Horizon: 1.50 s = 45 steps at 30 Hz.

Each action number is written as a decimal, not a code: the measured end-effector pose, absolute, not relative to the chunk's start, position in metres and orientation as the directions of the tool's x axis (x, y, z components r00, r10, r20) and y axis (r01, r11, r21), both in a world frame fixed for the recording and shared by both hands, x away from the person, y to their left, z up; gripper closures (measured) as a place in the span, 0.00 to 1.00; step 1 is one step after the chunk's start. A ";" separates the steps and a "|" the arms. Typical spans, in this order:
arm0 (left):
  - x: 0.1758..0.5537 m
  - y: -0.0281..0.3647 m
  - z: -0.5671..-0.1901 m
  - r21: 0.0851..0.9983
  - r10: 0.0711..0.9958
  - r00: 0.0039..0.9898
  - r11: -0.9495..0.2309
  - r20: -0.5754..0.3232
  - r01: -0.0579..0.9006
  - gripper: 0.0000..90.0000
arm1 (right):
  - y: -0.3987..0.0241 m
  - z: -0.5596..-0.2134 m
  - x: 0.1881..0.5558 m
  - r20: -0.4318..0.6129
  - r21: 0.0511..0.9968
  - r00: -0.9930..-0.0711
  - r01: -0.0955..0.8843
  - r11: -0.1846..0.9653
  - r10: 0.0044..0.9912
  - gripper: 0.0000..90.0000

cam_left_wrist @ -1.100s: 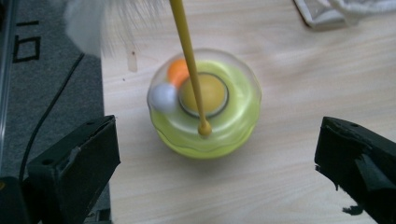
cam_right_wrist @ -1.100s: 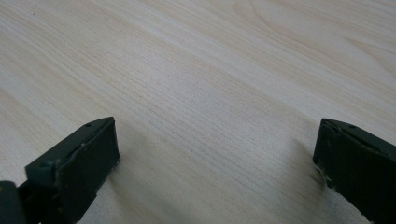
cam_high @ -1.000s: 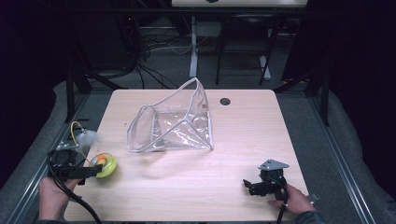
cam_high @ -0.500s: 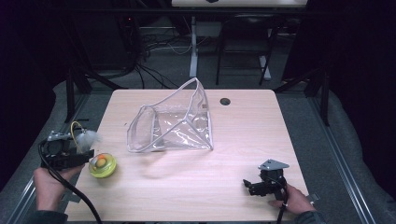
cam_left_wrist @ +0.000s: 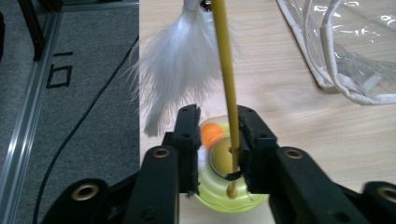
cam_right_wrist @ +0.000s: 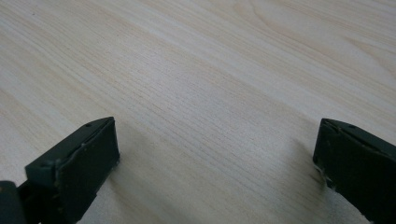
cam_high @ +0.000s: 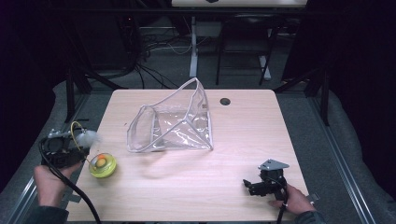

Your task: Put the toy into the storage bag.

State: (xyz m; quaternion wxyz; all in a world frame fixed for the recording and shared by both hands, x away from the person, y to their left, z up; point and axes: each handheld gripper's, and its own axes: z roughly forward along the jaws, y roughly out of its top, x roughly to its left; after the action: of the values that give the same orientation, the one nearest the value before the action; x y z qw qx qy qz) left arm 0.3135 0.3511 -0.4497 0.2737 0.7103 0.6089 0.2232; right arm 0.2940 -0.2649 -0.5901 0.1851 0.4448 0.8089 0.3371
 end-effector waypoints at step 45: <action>0.337 0.340 -0.412 0.636 0.960 0.280 -0.234 0.030 0.735 0.97 | -0.265 -0.590 0.294 0.001 0.710 -0.536 0.595 0.377 0.844 0.00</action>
State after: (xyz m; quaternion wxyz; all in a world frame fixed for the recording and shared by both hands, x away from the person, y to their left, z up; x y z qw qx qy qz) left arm 0.3375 0.3400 -0.4124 0.2619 0.7558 0.5607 0.2142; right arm 0.2941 -0.2649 -0.5901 0.1850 0.4448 0.8088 0.3374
